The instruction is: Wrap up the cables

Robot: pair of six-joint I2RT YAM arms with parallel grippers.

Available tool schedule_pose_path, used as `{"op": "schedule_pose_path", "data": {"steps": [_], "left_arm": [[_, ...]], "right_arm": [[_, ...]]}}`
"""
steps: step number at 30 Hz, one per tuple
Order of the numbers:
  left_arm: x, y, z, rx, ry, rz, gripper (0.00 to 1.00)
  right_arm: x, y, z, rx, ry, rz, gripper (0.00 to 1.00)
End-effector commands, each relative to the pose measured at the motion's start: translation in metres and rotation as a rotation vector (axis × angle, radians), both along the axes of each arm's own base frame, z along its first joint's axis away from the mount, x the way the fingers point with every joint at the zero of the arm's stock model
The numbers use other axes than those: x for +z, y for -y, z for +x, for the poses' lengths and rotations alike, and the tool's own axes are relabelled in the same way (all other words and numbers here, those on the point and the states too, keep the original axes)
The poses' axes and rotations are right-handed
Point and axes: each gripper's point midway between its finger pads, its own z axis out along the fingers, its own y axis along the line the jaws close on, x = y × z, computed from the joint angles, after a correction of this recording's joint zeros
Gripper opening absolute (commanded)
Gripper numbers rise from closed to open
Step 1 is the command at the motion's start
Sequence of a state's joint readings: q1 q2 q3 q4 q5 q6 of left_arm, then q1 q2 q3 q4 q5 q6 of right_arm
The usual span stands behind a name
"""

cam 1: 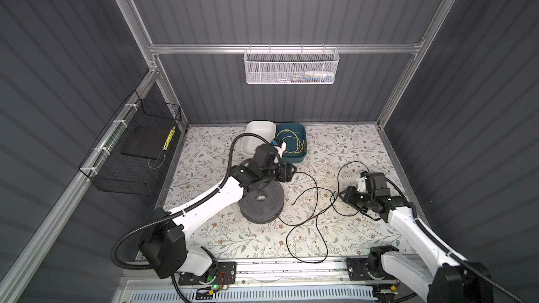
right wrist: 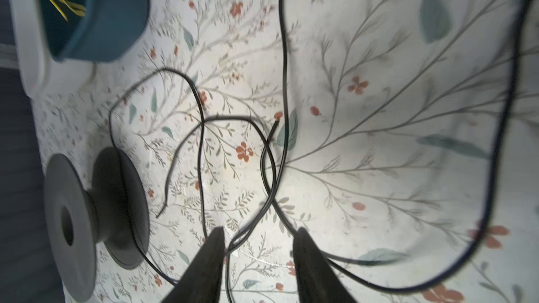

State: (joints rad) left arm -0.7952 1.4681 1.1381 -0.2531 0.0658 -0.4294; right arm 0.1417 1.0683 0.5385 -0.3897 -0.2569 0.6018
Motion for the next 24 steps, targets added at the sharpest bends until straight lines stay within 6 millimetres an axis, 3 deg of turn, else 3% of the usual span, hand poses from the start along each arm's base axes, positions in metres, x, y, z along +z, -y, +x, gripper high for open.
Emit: {"op": "schedule_pose_path", "data": {"steps": [1, 4, 10, 13, 17, 20, 22, 24], "left_arm": [[-0.046, 0.011, -0.015, -0.032, -0.071, 0.118, 0.59], [-0.047, 0.027, -0.022, -0.071, -0.07, 0.113, 0.58], [-0.034, 0.022, -0.023, -0.067, -0.029, 0.097, 0.58], [-0.034, 0.018, -0.026, -0.069, -0.028, 0.107, 0.58], [-0.029, 0.011, -0.026, -0.057, -0.006, 0.12, 0.58], [-0.024, 0.008, -0.025, -0.051, 0.011, 0.125, 0.58], [-0.021, 0.007, -0.024, -0.052, 0.022, 0.131, 0.58], [-0.018, 0.005, -0.022, -0.047, 0.037, 0.149, 0.58]], "right_arm": [[-0.015, 0.006, 0.02, -0.028, -0.022, -0.084, 0.42], [-0.029, 0.012, 0.035, -0.048, -0.062, -0.137, 0.42], [-0.048, 0.016, 0.052, -0.052, -0.094, -0.186, 0.33], [-0.05, 0.015, 0.06, -0.041, -0.086, -0.19, 0.24], [-0.048, 0.012, 0.066, -0.027, -0.102, -0.188, 0.0], [-0.027, 0.017, 0.07, -0.038, -0.051, -0.215, 0.0], [0.005, 0.024, 0.078, -0.05, 0.016, -0.251, 0.0], [0.051, 0.029, 0.088, -0.062, 0.104, -0.279, 0.0]]}}
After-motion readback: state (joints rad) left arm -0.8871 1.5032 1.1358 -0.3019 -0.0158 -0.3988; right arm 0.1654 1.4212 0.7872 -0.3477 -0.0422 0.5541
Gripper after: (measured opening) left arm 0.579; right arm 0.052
